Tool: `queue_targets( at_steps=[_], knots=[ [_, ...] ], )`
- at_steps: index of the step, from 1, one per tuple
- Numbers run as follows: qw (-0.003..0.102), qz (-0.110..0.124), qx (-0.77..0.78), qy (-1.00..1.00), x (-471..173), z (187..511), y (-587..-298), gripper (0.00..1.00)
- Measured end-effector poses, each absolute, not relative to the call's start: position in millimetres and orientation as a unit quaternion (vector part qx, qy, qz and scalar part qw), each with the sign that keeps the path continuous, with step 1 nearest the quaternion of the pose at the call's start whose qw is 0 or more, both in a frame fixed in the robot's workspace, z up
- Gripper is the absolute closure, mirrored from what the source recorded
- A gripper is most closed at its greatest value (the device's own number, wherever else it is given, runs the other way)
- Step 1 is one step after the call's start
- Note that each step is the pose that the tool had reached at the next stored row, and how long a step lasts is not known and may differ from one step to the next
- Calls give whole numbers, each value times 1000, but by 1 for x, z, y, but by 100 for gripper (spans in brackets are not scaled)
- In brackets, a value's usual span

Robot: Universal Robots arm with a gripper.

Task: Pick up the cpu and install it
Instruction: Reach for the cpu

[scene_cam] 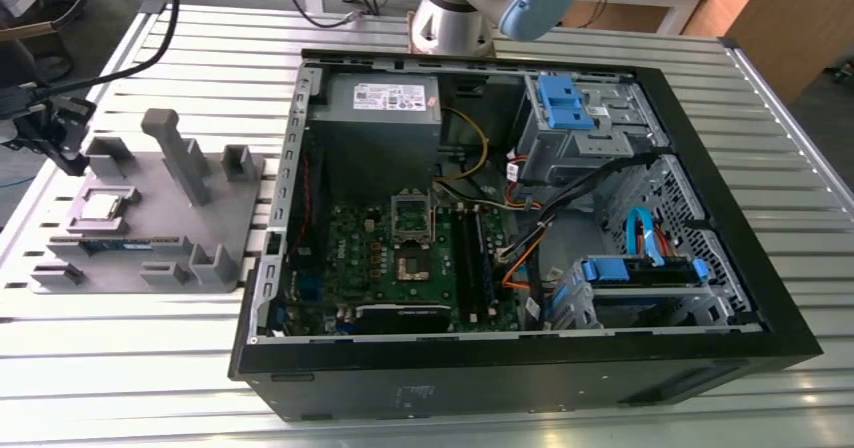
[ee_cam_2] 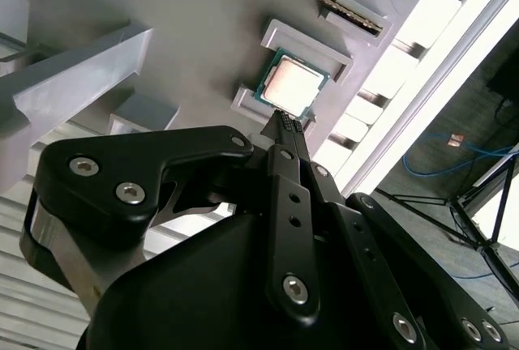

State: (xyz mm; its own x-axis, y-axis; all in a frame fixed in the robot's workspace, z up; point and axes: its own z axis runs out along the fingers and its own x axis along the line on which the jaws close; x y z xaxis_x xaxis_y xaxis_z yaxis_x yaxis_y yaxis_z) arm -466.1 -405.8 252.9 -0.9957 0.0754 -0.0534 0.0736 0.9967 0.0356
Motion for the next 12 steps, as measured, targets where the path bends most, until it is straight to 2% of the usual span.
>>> queue_targets(
  at_steps=[5,10,12],
  knots=[
    [27,17,37,999,-466,253,-406,89],
    [7,16,38,999,-466,251,-406,89],
    [5,16,38,999,-466,251,-406,89]
  ],
)
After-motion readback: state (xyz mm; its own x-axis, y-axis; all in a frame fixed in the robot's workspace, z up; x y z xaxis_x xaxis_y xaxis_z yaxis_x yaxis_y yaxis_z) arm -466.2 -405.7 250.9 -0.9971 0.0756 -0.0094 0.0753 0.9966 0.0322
